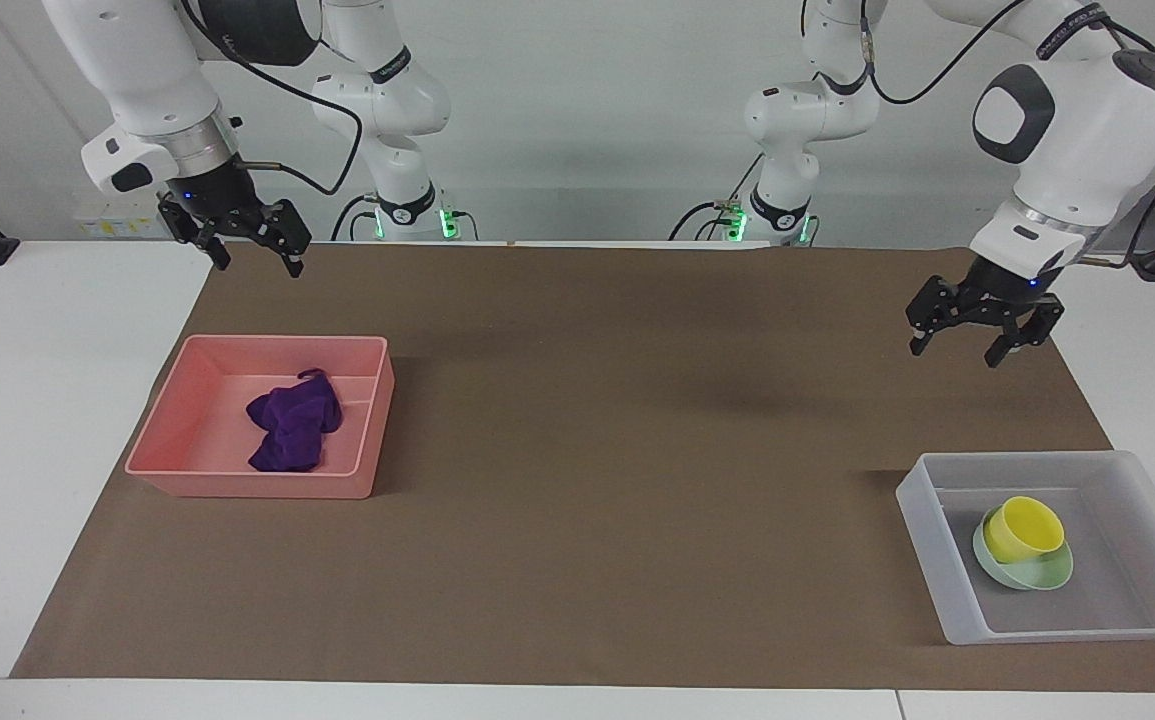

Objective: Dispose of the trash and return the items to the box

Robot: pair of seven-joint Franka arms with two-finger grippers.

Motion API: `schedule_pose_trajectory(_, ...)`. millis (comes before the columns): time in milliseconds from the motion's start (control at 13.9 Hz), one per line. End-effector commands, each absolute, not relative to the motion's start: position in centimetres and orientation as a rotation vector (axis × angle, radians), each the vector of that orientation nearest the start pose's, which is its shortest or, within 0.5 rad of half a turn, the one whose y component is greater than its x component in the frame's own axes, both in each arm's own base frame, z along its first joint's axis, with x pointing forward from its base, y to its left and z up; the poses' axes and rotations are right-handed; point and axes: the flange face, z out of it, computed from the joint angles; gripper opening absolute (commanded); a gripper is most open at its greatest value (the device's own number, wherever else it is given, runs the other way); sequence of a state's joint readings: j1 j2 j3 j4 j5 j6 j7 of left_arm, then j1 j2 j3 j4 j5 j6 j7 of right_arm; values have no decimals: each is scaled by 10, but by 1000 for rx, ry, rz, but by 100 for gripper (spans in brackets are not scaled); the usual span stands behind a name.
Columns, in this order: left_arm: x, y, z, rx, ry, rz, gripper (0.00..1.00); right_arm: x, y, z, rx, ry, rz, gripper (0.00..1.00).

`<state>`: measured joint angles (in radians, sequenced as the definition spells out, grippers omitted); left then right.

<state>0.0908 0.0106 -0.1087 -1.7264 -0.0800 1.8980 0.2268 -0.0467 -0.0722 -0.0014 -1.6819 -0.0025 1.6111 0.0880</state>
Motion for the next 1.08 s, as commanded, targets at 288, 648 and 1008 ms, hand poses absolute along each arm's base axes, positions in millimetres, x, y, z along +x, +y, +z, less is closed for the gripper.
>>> schedule_pose_trajectory(288,559,-33,609,-3117,367,-87,100,523,-32,633,-3121,232,10,100)
schedule_pose_trajectory(648,547,-53,646,-3121,358,-48,100,517,-31,642,-3130,231,31,100)
schedule_pose_trajectory(1008,534,-66,651,-3120,314,-12,100,514,-31,641,-3123,232,31,100)
